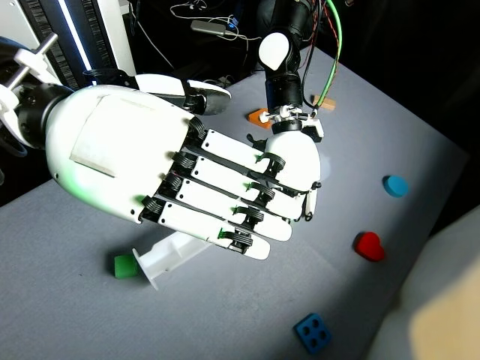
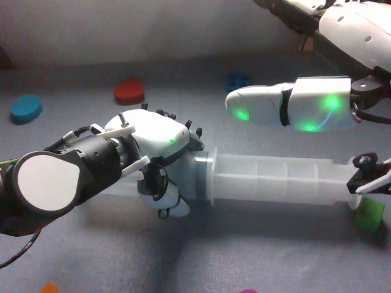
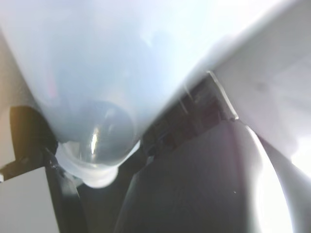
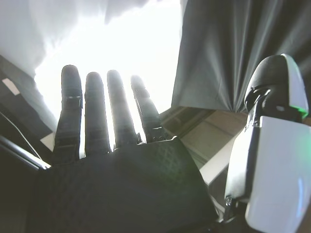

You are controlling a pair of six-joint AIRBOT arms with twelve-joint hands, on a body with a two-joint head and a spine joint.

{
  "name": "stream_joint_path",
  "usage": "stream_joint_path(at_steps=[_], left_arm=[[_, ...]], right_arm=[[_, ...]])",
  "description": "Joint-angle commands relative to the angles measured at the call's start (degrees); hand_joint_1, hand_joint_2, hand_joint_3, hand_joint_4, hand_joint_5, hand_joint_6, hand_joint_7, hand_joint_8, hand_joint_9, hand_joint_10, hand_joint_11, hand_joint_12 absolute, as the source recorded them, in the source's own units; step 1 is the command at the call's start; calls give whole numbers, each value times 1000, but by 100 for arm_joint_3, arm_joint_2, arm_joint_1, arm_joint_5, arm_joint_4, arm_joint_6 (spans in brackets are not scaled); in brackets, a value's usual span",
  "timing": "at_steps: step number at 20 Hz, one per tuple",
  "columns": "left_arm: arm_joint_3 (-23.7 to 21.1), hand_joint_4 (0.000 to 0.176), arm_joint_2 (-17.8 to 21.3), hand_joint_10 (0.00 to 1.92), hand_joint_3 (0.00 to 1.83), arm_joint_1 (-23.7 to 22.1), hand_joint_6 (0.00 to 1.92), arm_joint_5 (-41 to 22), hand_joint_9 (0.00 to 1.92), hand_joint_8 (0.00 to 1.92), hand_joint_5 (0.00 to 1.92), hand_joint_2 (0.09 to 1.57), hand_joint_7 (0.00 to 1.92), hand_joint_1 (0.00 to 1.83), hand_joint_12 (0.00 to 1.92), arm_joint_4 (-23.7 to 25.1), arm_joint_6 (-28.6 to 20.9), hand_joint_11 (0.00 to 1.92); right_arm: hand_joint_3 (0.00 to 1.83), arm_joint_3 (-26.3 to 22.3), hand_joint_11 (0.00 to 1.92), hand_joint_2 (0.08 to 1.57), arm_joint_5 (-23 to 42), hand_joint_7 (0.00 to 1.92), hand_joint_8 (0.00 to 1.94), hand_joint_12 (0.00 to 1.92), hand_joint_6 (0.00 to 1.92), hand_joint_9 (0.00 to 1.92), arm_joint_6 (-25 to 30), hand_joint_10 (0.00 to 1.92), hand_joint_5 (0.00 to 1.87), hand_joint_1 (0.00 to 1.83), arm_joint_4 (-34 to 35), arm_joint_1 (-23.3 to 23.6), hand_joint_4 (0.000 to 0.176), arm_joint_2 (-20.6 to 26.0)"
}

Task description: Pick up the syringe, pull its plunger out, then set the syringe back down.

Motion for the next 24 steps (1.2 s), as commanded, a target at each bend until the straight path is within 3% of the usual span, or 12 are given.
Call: stream_joint_path(at_steps=[1,6,7,8,11,13,24], left_arm=[[-27,0,-18,50,0,-69,18,310,701,0,675,1094,740,733,952,198,14,225],[-76,0,12,0,0,-93,0,305,537,0,528,1024,576,610,951,198,14,117],[-86,0,19,0,0,-94,0,305,392,0,412,998,444,501,914,198,14,23],[-105,0,29,0,0,-93,0,306,225,0,285,977,243,347,678,198,14,4],[-144,0,63,0,0,-98,0,306,79,0,159,941,71,221,411,199,15,0],[-163,7,89,0,0,-102,0,306,68,0,131,931,61,191,350,199,15,0],[-260,9,252,0,0,-173,0,306,46,0,85,925,31,114,269,199,17,0]], right_arm=[[2,11,0,857,479,100,0,669,0,105,30,0,50,270,-310,112,16,-12],[2,10,0,857,480,100,0,669,0,106,29,0,51,269,-311,113,16,-12],[1,10,0,855,480,100,0,669,0,106,28,0,51,276,-311,113,16,-12],[1,10,0,855,481,100,0,669,0,106,28,0,51,272,-311,113,16,-12],[1,9,0,855,485,96,0,669,0,105,28,0,51,270,-311,104,16,-12],[1,9,0,855,492,96,0,668,0,106,28,0,51,270,-311,97,16,-12],[1,-23,0,857,553,91,0,632,0,96,23,0,49,286,-311,93,15,48]])
